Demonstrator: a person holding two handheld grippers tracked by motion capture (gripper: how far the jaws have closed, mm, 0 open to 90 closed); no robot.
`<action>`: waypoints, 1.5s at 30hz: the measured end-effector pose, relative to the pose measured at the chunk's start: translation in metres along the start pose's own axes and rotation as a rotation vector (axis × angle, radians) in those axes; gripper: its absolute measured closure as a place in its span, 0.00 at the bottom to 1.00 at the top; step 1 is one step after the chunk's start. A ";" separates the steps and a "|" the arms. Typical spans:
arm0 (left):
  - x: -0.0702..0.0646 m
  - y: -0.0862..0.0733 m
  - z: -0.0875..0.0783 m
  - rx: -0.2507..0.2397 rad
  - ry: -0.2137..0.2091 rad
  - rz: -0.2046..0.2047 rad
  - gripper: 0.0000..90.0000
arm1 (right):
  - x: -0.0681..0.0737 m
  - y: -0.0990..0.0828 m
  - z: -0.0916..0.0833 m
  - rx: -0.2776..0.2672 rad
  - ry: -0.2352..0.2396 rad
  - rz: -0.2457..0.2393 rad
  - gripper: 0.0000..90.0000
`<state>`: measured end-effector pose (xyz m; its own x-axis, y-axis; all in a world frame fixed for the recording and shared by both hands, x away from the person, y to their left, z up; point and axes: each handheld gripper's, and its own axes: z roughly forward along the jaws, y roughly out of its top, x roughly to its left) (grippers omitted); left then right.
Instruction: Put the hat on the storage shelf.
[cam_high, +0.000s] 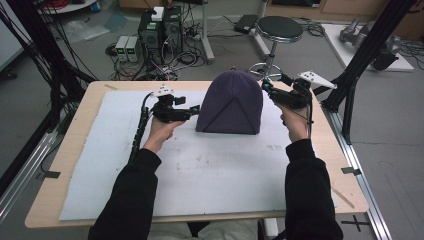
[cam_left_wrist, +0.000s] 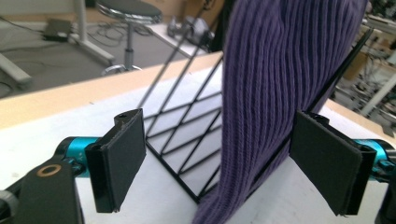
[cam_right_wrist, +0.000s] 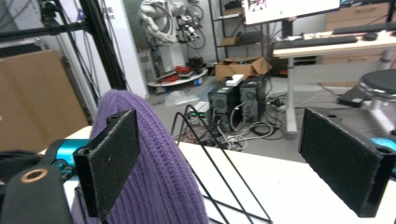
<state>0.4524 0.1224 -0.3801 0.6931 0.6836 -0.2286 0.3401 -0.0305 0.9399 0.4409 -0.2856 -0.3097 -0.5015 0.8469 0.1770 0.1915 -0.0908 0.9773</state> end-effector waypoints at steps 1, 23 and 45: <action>0.000 0.002 -0.003 -0.013 0.008 -0.001 0.20 | 0.000 0.001 -0.002 0.002 -0.010 -0.006 0.14; 0.002 0.015 -0.076 -0.177 0.132 0.042 0.18 | 0.003 0.000 -0.033 0.075 -0.185 -0.071 0.14; -0.003 -0.011 -0.151 -0.267 0.258 0.089 0.18 | 0.005 -0.054 -0.086 0.088 -0.279 -0.076 0.13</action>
<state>0.3505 0.2310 -0.3512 0.5181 0.8490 -0.1037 0.0850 0.0696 0.9939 0.3553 -0.3216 -0.3514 -0.2685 0.9618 0.0529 0.2412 0.0139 0.9704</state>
